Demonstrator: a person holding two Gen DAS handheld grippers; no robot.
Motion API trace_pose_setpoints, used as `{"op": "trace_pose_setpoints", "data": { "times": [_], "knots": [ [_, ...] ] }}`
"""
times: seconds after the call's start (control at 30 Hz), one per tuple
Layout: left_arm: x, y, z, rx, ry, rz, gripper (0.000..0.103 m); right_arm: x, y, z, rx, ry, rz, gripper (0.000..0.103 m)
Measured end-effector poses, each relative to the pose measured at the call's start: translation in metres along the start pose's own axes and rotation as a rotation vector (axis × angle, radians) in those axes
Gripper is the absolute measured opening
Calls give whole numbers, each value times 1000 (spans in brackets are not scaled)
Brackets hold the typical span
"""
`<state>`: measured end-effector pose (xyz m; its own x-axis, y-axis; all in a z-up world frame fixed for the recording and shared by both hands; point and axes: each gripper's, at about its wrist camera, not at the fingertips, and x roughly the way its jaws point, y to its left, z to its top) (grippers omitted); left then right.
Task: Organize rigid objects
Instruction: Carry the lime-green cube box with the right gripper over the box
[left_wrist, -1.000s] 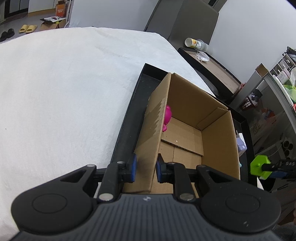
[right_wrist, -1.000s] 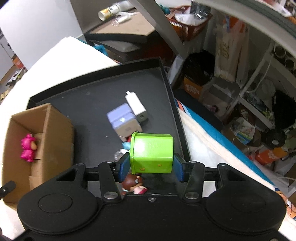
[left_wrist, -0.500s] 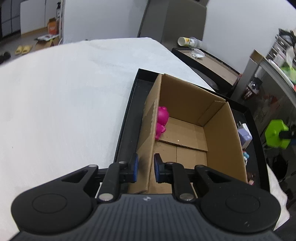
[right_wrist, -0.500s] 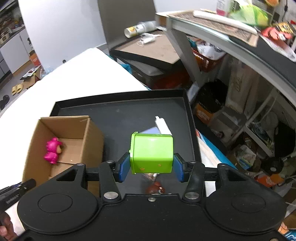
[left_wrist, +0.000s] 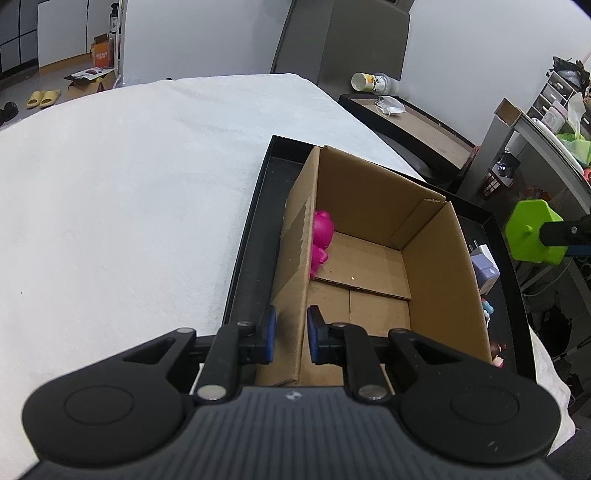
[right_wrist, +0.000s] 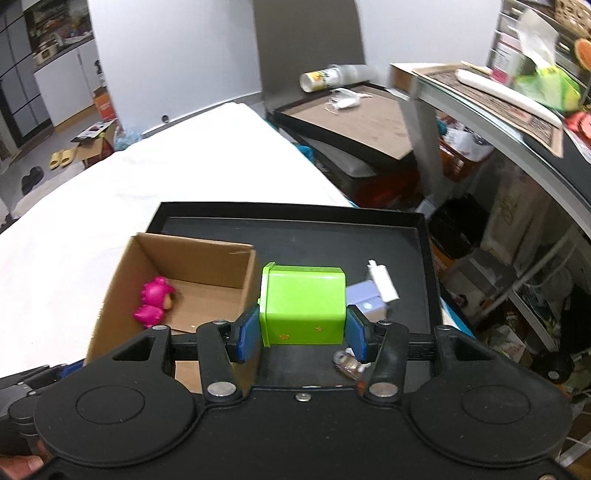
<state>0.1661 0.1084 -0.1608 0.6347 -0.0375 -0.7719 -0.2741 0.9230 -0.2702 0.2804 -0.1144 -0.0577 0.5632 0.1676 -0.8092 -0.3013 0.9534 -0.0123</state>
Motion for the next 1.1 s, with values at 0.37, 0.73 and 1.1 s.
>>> {"op": "trace_pose_setpoints", "data": {
  "times": [0.37,0.73,1.1],
  "knots": [
    [0,7,1,-23,7,-26,16,10,36,6,-68,5,26,48],
    [1,14,1,-47,10,-55,16,34,74,8,-125,38,49,48],
    [4,20,1,-51,10,-76,16,57,101,11,-165,64,43,48]
  ]
}}
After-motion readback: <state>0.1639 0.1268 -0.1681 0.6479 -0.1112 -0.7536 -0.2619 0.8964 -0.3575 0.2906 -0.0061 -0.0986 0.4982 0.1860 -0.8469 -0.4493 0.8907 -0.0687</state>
